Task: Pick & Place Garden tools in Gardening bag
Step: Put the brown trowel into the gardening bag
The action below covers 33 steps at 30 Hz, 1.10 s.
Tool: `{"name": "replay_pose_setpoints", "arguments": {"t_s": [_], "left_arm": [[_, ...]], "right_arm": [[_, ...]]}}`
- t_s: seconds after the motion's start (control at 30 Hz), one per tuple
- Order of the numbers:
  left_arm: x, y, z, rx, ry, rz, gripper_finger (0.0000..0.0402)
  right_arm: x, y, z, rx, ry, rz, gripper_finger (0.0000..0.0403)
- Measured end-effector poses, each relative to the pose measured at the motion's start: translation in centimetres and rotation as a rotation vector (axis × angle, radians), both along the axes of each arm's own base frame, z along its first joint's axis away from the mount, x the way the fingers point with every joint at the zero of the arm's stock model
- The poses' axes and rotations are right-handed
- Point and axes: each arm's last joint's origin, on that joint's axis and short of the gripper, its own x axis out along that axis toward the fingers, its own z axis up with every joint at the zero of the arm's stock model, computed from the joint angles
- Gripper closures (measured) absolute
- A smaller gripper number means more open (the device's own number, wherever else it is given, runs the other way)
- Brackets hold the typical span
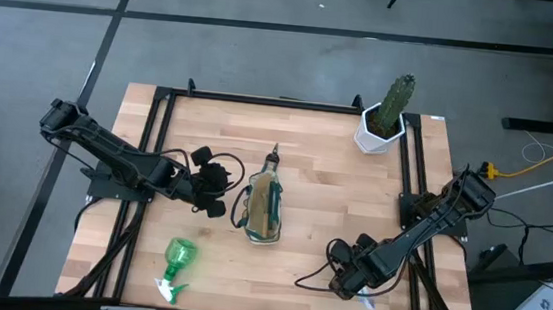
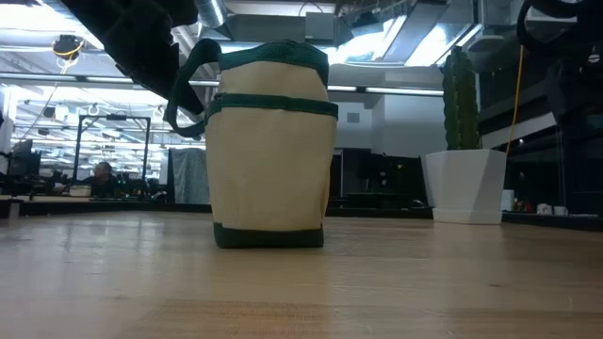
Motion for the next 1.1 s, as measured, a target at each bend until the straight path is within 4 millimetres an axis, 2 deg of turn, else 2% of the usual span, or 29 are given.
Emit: {"name": "replay_pose_setpoints", "arguments": {"t_s": [0.87,1.1], "left_arm": [[0.35,-0.2,0.3,-0.018,-0.049,-0.008,0.029],[0.34,-0.2,0.29,-0.018,-0.048,-0.008,0.0289]], "right_arm": [[-0.37,-0.37,-0.04,-0.038,0.037,-0.011,0.0198],[-0.37,-0.36,-0.04,-0.037,0.037,-0.011,0.0245]]}}
